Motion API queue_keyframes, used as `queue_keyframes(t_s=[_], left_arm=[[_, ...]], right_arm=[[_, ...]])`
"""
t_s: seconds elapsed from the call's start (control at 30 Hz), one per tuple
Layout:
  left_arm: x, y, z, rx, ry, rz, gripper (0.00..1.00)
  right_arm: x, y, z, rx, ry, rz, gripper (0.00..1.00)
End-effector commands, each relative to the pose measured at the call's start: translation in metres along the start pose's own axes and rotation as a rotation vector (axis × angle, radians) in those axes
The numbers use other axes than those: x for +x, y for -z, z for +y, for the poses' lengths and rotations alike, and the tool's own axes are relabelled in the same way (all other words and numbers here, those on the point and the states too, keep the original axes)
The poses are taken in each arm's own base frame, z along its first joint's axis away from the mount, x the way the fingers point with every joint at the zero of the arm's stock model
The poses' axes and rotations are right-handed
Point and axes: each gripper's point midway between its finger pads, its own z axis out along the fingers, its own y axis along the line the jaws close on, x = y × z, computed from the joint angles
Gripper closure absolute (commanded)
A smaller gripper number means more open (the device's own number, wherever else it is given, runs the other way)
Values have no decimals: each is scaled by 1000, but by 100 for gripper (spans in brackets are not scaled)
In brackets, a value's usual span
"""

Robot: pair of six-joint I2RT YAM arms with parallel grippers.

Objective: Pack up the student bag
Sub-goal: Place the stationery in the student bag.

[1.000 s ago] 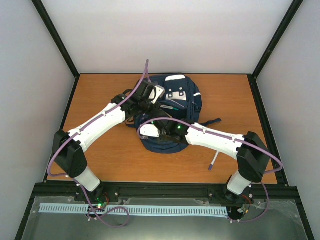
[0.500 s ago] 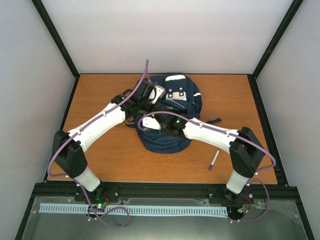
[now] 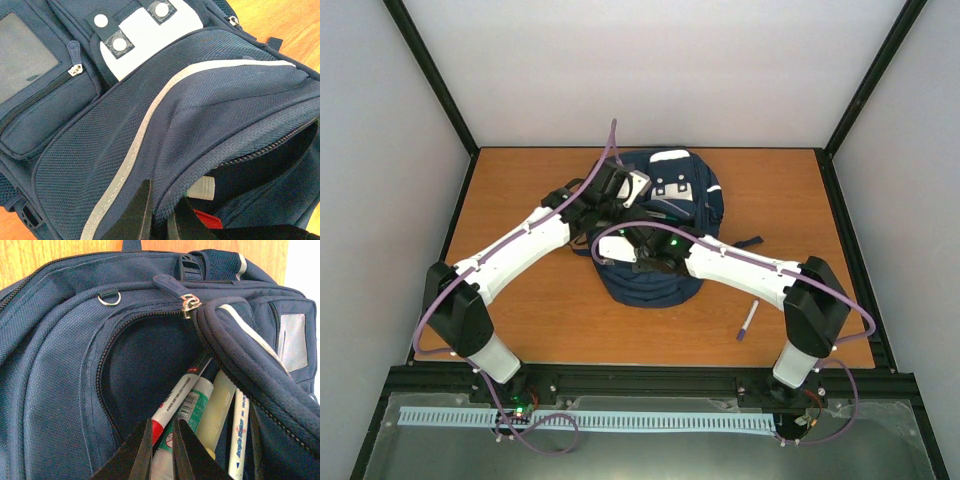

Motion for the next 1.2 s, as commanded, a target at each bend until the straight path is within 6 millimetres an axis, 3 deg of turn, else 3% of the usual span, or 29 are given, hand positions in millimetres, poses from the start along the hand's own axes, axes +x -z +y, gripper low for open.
queue_keyframes(t_s=[0.0,0.37,0.63,0.83,1.07,1.17], left_arm=[[-34,33,-7,25,24,-123,99],[-34,36,-7,29,23,-129,98],[-35,37,-5,31,29,-132,98],[-35,37,-4,29,31,-133,99],[-35,37,-2,30,40,-134,99],[-35,37,-1,28,41,-134,99]], right_arm=[[-9,-9,-7,45,23,-1,87],[27,-34,-23,68,44,94,88],[41,-37,-37,83,52,131,87],[25,-9,-33,42,-12,32,85],[13,35,8,-123,-41,-131,78],[16,42,22,-173,-54,-146,75]])
